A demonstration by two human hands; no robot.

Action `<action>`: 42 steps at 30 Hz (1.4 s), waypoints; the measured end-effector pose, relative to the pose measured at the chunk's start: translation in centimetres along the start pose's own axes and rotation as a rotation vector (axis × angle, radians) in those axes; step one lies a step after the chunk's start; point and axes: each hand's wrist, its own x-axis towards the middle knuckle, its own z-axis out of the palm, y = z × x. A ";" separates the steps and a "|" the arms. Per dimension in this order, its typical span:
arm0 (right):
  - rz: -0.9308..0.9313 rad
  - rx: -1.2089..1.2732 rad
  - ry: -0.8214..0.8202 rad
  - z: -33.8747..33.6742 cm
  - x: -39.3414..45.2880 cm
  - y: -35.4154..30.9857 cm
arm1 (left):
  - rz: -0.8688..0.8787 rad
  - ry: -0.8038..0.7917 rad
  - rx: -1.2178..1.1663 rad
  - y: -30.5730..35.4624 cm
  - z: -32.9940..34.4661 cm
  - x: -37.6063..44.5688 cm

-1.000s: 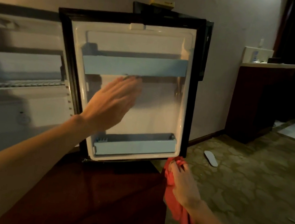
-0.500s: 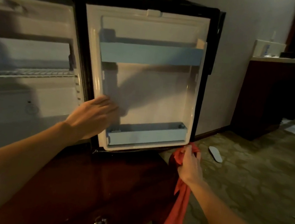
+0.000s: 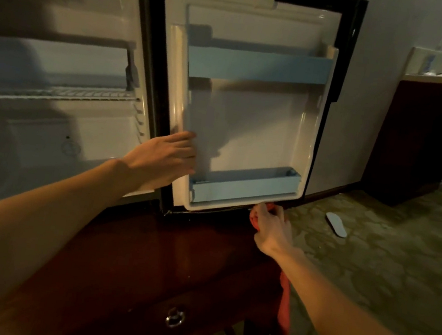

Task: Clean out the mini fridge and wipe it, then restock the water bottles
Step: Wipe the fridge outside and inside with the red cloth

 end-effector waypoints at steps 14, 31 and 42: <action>-0.015 -0.149 -0.038 2.2 -0.7 -8.9 | -0.004 0.034 -0.094 -0.6 1.1 -0.3; -0.436 -0.222 0.135 6.1 -2.7 -12.6 | -0.015 0.092 -0.159 -0.3 0.7 -0.9; -0.579 -0.182 0.140 6.6 -2.4 -14.4 | -0.035 0.127 -0.160 -0.3 0.3 -1.5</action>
